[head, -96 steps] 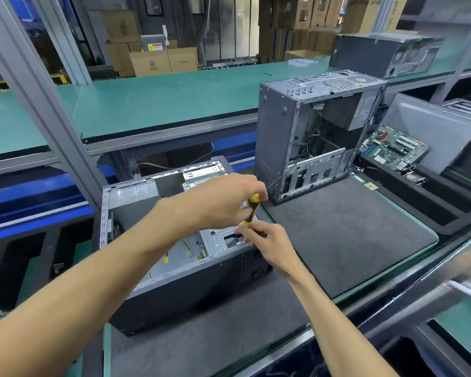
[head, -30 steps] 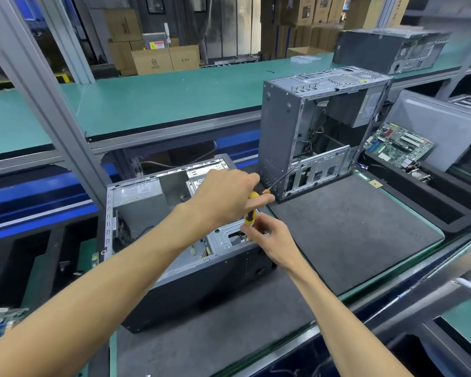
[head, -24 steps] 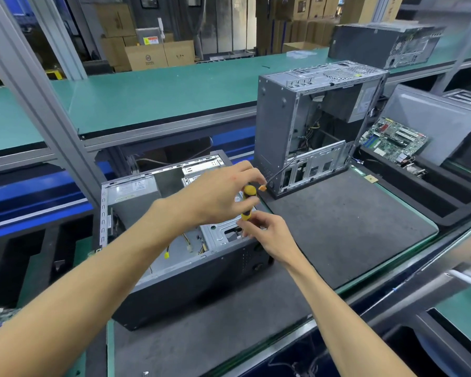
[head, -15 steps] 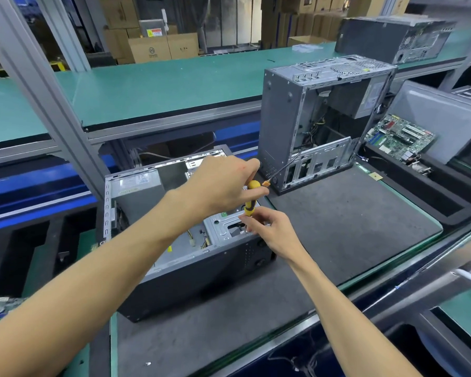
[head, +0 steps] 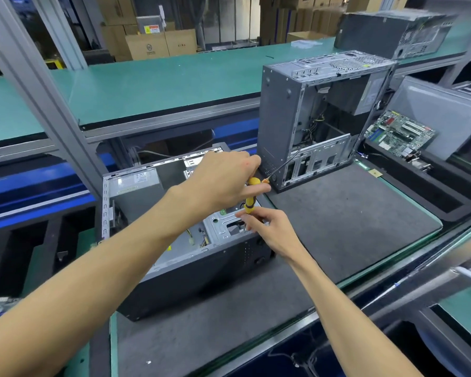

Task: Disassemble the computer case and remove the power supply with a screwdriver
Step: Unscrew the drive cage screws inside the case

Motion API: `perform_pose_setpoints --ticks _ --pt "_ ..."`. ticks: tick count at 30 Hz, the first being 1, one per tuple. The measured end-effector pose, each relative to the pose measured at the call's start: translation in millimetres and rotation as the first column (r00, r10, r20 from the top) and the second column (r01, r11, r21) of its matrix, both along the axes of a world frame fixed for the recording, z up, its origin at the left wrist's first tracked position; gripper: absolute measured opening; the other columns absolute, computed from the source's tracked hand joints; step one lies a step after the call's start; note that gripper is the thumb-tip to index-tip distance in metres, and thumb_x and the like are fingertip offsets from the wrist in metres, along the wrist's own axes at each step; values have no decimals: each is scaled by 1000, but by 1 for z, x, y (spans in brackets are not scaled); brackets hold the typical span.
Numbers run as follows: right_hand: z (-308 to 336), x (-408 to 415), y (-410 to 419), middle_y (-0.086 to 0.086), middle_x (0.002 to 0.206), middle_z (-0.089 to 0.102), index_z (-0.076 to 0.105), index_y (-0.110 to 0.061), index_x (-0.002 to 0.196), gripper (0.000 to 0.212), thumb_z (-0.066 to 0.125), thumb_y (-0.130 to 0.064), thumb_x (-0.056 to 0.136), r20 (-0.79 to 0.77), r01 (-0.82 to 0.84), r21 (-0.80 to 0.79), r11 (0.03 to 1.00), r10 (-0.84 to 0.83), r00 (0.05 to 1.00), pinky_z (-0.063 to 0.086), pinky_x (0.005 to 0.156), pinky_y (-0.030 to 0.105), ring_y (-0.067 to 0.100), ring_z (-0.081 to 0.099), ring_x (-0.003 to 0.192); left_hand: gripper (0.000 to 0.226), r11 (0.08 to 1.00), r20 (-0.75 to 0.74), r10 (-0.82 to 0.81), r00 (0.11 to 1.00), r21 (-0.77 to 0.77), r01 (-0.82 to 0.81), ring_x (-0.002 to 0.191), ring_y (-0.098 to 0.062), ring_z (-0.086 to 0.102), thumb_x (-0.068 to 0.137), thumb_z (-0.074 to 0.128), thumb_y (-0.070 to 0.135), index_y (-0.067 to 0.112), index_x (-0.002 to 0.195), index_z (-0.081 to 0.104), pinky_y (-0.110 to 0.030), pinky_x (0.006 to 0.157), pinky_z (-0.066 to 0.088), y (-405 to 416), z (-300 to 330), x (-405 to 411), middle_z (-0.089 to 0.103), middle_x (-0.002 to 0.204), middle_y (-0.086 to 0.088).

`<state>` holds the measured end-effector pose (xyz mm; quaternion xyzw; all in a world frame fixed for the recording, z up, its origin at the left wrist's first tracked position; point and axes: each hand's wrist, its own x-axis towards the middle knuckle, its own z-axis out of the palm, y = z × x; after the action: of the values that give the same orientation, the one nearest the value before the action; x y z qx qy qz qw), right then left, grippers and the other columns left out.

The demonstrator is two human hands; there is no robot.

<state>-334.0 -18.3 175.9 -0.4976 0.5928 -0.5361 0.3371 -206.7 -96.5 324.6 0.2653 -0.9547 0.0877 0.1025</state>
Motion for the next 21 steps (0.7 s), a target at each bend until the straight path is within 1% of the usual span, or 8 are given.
perform_pose_setpoints --ticks 5,8,10,13,15,17,19,21 --pt "-1 -3 1 6 72 66 81 -24 101 15 67 -24 97 18 -3 28 1000 3 1000 41 72 35 10 51 70 22 894 -147 -209 967 372 250 95 -14 60 96 61 23 20 117 66 -33 84 50 -2 5 8 61 112 5" --pt "-2 -2 -1 -6 67 61 81 -28 101 14 69 -30 95 -2 5 15 1000 -5 1000 37 67 34 13 47 67 17 949 -80 -130 988 277 147 88 -19 60 94 64 34 17 99 67 -40 80 50 -5 5 5 63 96 3" --pt "-3 -1 -1 -8 64 60 81 -29 97 12 70 -31 94 -8 10 -2 1000 -10 1000 38 66 33 10 48 65 34 989 -19 -22 1000 149 25 81 -22 58 93 58 53 19 88 58 -38 70 48 -6 3 2 60 85 5" --pt "-1 1 0 2 68 64 81 -25 98 13 68 -25 96 15 -3 0 1000 3 1000 41 69 34 9 51 67 43 1000 -41 13 999 26 -12 77 -21 57 94 47 63 21 86 50 -33 62 40 -7 -4 2 56 84 7" --pt "1 1 0 13 74 66 81 -22 101 15 66 -21 97 15 -8 4 1000 8 1000 41 71 36 10 52 68 31 981 -120 -87 989 162 106 85 -15 59 96 52 54 23 100 58 -34 68 46 -7 -6 6 58 100 9" --pt "1 0 0 8 72 64 81 -21 101 16 66 -22 97 9 -2 12 1000 2 1000 41 71 35 9 51 68 20 912 -198 -184 963 331 242 92 -11 60 96 59 31 22 113 65 -35 79 51 -8 -4 10 61 110 8" --pt "0 0 0 -1 69 62 80 -22 101 14 67 -24 96 2 0 9 1000 0 1000 41 69 34 10 50 67 18 898 -187 -212 959 351 267 91 -14 61 94 61 21 19 110 69 -37 81 52 -10 -2 11 63 104 5" --pt "1 1 0 -2 67 62 79 -23 98 12 69 -29 94 0 7 -3 1000 -7 1000 39 68 34 12 50 67 17 940 -138 -145 980 291 180 85 -18 60 93 63 34 18 97 67 -40 78 51 -8 0 9 63 92 5"
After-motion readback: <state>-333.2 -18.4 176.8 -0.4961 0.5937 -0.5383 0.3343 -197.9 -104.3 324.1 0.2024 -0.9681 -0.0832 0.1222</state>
